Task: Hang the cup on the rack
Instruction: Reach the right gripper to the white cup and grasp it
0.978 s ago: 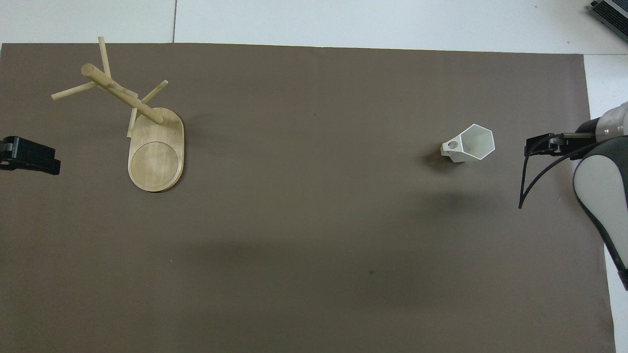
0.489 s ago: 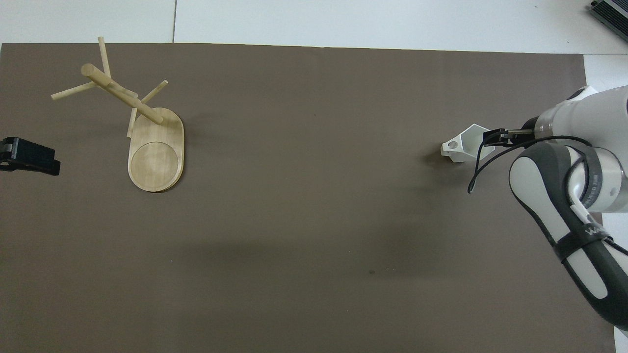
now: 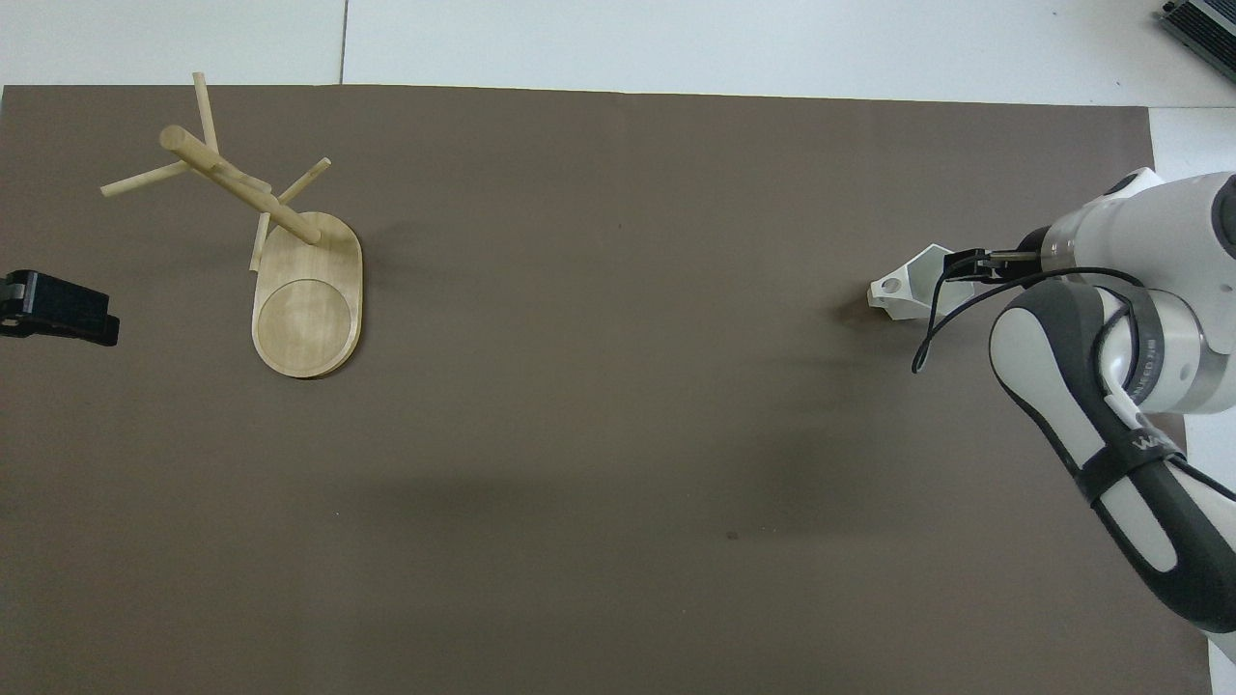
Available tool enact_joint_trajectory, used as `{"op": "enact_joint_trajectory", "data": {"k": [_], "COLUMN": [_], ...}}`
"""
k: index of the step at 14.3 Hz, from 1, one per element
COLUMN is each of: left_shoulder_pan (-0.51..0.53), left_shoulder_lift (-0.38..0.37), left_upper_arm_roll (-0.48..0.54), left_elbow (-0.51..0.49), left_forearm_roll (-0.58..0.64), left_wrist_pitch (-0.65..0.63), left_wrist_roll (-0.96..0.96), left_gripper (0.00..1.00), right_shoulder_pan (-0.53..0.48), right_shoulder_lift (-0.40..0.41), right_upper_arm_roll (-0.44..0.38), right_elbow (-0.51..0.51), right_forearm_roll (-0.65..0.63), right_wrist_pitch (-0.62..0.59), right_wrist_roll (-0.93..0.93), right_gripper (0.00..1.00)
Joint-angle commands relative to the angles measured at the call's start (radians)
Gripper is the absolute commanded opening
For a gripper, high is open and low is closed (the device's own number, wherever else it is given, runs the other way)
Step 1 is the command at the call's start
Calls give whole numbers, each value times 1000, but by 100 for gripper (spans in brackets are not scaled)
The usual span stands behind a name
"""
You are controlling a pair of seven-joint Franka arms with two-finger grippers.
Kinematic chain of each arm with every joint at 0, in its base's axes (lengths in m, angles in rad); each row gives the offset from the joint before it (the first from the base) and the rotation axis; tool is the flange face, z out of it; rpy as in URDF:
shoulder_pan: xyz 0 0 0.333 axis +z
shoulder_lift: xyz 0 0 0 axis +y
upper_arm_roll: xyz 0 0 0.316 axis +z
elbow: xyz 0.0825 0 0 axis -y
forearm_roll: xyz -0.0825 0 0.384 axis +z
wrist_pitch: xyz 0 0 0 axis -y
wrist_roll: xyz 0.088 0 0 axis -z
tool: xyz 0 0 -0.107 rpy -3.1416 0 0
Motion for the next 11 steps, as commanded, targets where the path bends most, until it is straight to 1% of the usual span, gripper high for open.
{"op": "enact_joint_trajectory", "data": {"k": [1,3,5,6,7,8,9,11], "left_shoulder_pan": [18,18,18,18,18,18,18,18], "left_shoulder_lift": [-29,-29,-29,-31,-31,-31,-31,-31], "left_upper_arm_roll": [-10,-10,-10,-10,-10,-10,-10,-10], "left_elbow": [-33,-33,-33,-33,-33,-33,-33,-33], "left_forearm_roll": [-15,-15,-15,-15,-15,-15,-15,-15], "left_wrist_pitch": [0,0,0,0,0,0,0,0], "left_wrist_roll": [-6,-6,-6,-6,-6,-6,-6,-6], "left_gripper": [100,100,100,100,100,100,100,100], "right_shoulder_pan": [-6,-6,-7,-6,-6,-6,-6,-6], "right_shoulder_lift": [16,22,24,24,22,20,19,19], "right_upper_arm_roll": [6,6,8,8,17,20,20,20], "right_elbow": [-10,-10,-7,-1,2,7,16,27], "right_forearm_roll": [-14,-5,-3,-5,-3,-3,-3,-2], "right_wrist_pitch": [26,25,20,8,2,-12,-27,-40], "right_wrist_roll": [50,48,32,32,32,32,36,42], "right_gripper": [100,100,76,54,34,12,0,0]}}
